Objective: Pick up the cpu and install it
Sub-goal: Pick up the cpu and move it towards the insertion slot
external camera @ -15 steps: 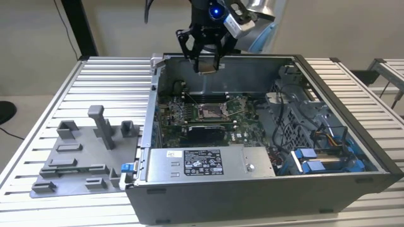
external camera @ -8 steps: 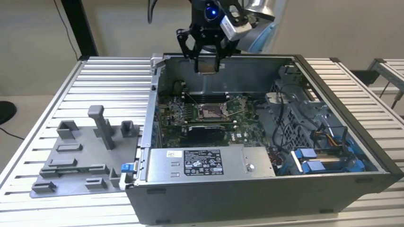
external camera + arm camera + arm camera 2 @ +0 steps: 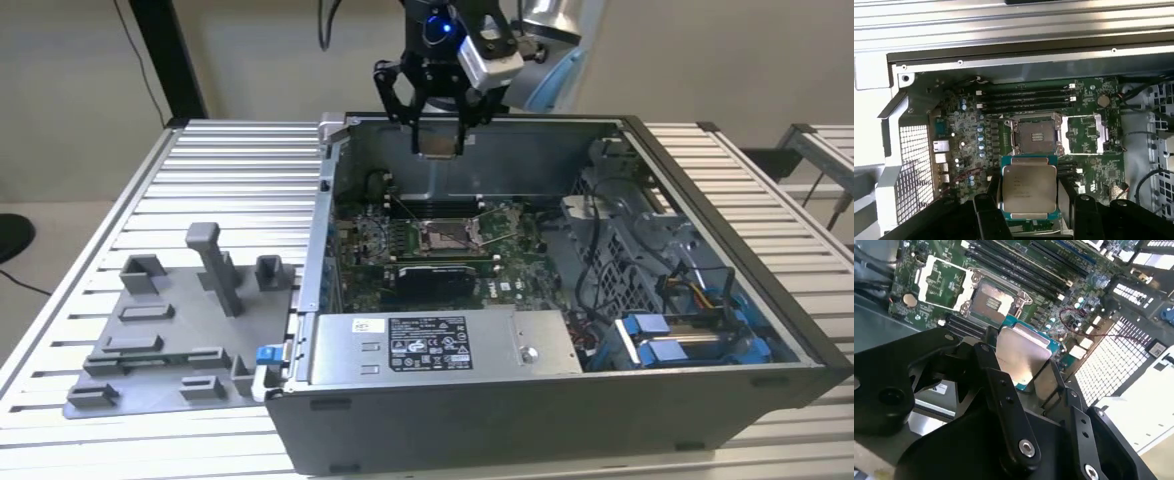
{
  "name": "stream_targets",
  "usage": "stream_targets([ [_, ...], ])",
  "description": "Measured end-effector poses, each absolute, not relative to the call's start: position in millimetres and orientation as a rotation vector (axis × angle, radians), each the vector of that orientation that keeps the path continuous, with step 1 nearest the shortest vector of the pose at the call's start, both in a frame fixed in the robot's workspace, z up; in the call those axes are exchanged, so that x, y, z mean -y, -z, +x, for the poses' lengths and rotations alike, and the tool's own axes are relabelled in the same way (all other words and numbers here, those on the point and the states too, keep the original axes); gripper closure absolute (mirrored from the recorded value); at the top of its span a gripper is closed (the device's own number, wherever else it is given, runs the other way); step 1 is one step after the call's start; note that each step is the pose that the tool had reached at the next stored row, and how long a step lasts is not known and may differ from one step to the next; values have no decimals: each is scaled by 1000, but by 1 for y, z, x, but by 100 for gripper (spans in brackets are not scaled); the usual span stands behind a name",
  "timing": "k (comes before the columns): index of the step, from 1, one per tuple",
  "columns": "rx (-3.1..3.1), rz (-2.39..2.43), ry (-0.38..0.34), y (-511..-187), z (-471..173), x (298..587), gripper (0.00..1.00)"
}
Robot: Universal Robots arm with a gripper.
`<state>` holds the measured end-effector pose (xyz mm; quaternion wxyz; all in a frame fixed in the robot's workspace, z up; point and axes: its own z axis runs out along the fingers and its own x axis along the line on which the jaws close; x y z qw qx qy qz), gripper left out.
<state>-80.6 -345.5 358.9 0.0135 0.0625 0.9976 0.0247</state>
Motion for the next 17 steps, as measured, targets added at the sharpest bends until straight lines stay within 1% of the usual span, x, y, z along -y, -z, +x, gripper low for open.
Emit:
stream_targets([
  [17,-3044,622,-71,-358,-81,346,100],
])
